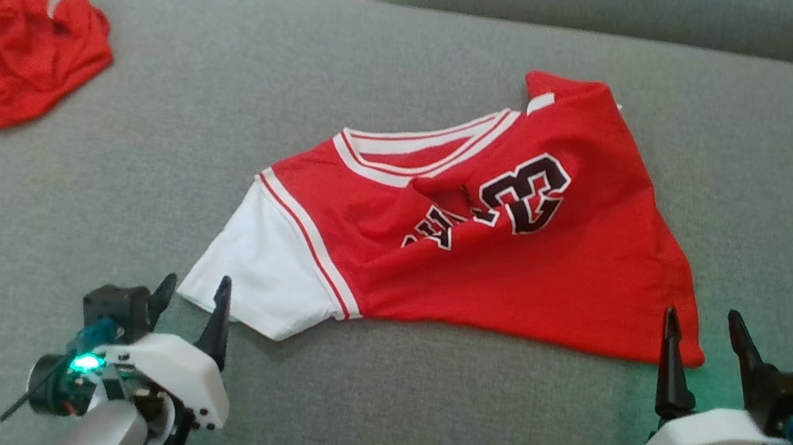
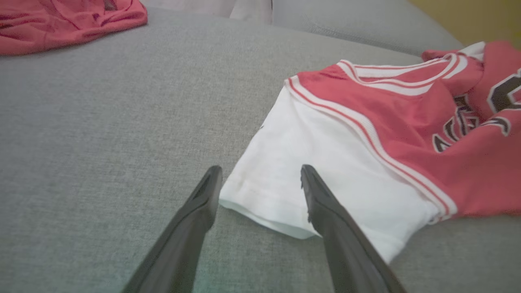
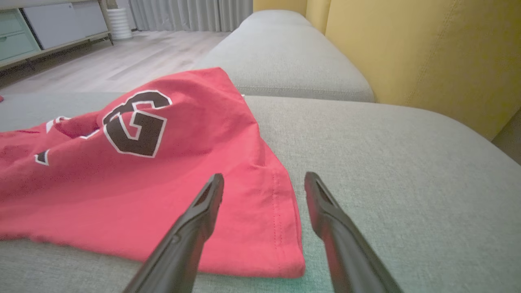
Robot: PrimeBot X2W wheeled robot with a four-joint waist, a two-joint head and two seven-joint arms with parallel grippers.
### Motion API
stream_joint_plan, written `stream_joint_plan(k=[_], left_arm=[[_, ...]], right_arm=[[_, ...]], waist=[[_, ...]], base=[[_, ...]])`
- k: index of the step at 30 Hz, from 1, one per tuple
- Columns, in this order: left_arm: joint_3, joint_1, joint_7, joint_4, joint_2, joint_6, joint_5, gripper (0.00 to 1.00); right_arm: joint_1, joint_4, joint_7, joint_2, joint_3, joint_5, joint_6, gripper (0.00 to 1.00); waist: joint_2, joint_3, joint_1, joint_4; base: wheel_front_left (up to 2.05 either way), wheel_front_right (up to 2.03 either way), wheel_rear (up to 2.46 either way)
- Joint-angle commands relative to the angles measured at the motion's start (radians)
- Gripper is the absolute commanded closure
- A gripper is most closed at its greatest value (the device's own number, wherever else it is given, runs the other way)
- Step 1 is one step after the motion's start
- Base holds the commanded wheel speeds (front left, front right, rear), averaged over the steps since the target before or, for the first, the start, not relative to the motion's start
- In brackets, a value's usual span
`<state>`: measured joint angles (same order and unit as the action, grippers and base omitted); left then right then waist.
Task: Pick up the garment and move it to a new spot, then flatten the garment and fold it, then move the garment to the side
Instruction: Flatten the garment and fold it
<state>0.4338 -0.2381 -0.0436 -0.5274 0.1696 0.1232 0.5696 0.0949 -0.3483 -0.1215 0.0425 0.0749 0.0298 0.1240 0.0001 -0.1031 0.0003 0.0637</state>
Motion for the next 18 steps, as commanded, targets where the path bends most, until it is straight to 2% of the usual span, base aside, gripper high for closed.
stream_joint_plan(k=[1,10,18], left_arm=[[-0.034,-0.051,0.003,0.002,0.013,0.005,0.0,0.0],[-0.028,-0.113,0.001,-0.101,-0.005,0.021,-0.005,0.0],[-0.007,-0.138,-0.001,-0.145,-0.021,0.004,-0.007,0.0]], right_arm=[[0.038,0.017,0.003,0.008,-0.02,0.009,0.007,0.0],[0.112,-0.114,0.031,0.008,0.005,0.018,0.007,0.0],[0.179,-0.27,0.088,0.008,0.024,0.042,0.007,0.0]], waist=[[-0.0001,-0.022,-0.0003,-0.013],[-0.0001,-0.065,-0.0003,-0.012],[-0.0001,-0.082,-0.0003,0.001]], base=[[0.0,0.0,0.0],[0.0,0.0,0.0],[0.0,0.0,0.0]])
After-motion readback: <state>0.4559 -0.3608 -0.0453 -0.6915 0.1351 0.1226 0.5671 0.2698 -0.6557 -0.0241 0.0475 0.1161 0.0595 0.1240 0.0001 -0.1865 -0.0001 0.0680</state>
